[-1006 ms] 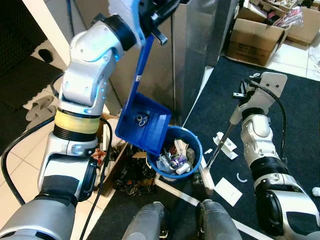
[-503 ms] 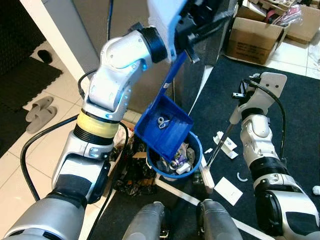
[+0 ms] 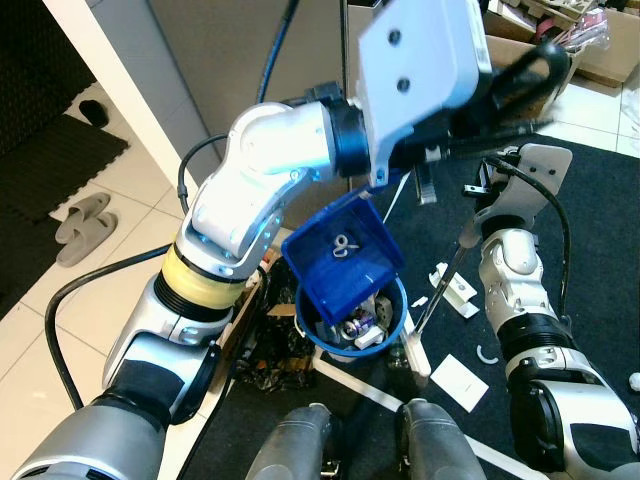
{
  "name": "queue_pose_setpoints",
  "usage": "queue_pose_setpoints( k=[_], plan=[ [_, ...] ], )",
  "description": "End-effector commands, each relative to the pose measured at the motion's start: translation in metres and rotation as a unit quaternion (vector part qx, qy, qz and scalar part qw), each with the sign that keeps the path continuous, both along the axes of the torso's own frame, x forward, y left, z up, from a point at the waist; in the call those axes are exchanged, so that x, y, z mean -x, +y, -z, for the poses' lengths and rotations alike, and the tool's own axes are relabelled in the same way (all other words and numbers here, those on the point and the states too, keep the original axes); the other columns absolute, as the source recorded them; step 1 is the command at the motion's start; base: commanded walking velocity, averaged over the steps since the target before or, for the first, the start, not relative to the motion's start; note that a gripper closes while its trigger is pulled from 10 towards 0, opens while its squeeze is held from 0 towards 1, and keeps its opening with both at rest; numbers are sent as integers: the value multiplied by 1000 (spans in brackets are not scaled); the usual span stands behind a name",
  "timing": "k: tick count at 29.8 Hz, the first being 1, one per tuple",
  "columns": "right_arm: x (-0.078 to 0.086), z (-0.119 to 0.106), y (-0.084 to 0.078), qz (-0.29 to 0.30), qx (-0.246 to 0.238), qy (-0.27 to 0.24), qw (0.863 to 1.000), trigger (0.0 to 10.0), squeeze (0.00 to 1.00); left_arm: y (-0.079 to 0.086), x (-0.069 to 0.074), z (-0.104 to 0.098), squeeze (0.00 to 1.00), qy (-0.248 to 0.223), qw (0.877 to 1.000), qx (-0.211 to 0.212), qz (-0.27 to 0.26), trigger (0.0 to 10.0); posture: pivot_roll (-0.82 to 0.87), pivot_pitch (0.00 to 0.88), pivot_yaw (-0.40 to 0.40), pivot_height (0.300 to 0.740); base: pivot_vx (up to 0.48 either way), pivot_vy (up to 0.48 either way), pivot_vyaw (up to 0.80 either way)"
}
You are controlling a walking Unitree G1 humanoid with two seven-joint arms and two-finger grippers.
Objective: Sweep floor
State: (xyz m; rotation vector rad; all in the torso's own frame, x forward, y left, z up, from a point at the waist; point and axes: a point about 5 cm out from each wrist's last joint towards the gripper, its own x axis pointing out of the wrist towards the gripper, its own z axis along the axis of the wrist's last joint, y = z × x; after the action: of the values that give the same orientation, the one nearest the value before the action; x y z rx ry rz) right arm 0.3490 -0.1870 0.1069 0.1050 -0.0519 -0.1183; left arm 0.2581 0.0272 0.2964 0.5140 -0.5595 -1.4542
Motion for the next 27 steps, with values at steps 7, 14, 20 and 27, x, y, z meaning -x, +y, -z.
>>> queue_pose_setpoints(
  k=[7, 14, 20, 27],
  plan=[
    [-3, -9, 6, -8, 5, -24, 1000, 10000, 0, 2, 11, 5, 0, -71, 996, -52, 12, 10000, 8, 22, 88, 740, 0, 0, 0],
    [-4, -9, 7, -11, 5, -23, 1000, 10000, 0, 0, 21, 8, 0, -107, 991, -80, 32, 10000, 13, 25, 85, 740, 0, 0, 0],
    [-3, -9, 7, -11, 4, -23, 1000, 10000, 0, -3, 26, 8, 0, -150, 982, -101, 49, 10000, 13, 25, 85, 740, 0, 0, 0],
    [-2, -8, 6, -8, 3, -22, 1000, 10000, 0, -2, 27, 9, 0, -147, 982, -105, 53, 10000, 13, 25, 85, 740, 0, 0, 0]
  ],
)
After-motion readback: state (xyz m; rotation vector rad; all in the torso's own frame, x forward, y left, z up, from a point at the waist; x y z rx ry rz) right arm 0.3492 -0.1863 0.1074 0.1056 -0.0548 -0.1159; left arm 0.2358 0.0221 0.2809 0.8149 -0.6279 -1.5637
